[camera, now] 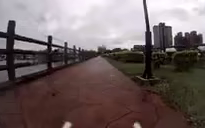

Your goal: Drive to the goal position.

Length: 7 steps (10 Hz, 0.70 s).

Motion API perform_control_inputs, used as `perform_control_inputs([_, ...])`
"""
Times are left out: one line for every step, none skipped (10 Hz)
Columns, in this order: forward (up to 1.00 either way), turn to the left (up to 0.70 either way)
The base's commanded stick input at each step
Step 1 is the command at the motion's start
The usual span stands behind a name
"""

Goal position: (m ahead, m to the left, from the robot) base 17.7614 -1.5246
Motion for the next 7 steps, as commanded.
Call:
perform_control_inputs([0.50,0.50])
perform_control_inputs([0.50,0.50])
perform_control_inputs([0.50,0.50])
perform_control_inputs([0.50,0.39])
perform_control_inputs([0.50,0.06])
perform_control_inputs([0.50,0.00])
perform_control_inputs([0.50,0.00])
